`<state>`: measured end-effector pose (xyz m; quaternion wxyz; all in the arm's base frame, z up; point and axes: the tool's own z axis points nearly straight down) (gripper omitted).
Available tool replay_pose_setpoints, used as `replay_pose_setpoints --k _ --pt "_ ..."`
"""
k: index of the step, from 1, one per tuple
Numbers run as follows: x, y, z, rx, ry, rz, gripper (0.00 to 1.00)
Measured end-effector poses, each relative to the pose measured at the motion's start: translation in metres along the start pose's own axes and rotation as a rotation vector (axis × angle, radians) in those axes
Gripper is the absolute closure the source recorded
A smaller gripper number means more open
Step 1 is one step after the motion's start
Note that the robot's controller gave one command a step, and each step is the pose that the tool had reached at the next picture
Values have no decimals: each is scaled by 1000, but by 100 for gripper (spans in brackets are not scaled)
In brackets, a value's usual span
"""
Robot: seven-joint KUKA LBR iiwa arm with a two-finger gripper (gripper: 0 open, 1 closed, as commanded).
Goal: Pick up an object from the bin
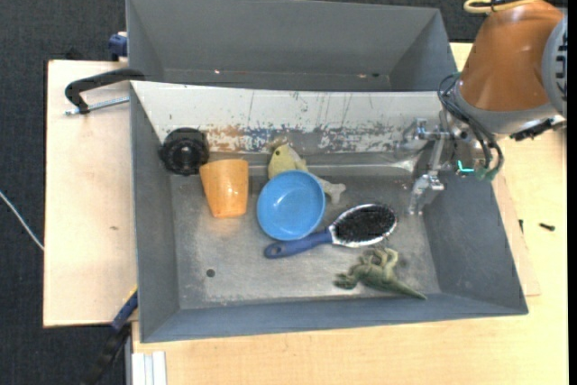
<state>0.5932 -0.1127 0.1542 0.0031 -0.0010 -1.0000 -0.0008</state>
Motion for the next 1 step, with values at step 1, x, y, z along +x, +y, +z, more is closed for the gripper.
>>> replay_pose_setpoints --k 1 --pt "54 30 77 8 -30 -179 0"
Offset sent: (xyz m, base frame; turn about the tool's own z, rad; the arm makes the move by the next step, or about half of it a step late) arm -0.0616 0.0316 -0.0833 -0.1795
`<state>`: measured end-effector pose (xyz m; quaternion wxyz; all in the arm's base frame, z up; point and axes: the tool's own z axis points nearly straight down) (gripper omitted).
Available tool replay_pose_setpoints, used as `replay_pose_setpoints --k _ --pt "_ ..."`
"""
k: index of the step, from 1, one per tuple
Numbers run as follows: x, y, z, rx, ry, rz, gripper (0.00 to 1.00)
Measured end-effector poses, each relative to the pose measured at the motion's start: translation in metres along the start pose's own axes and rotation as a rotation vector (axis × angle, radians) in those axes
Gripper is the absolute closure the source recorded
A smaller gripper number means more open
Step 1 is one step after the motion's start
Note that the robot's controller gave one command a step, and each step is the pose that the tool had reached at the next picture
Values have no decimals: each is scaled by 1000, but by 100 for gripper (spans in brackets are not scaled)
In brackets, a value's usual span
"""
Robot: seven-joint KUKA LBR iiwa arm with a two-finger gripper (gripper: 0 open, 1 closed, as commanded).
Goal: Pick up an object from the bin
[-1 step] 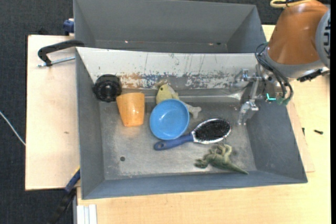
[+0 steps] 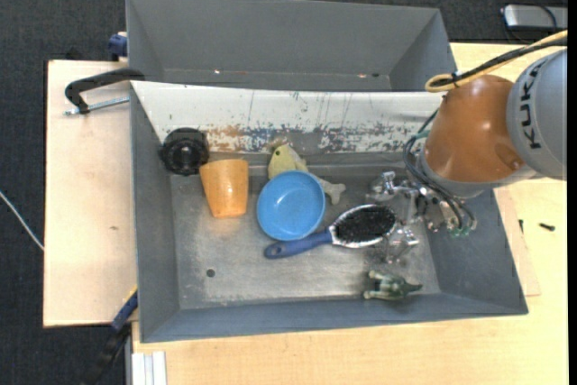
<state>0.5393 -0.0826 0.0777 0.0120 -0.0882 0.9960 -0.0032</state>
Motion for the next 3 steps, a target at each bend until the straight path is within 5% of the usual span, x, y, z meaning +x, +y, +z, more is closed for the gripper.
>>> replay_pose_setpoints --k 1,2,3 --pt "4 3 4 -6 12 0 100" --pt "-38 -14 -118 -8 10 -331 100" --pt "-45 -4 -139 -10 13 -296 100"
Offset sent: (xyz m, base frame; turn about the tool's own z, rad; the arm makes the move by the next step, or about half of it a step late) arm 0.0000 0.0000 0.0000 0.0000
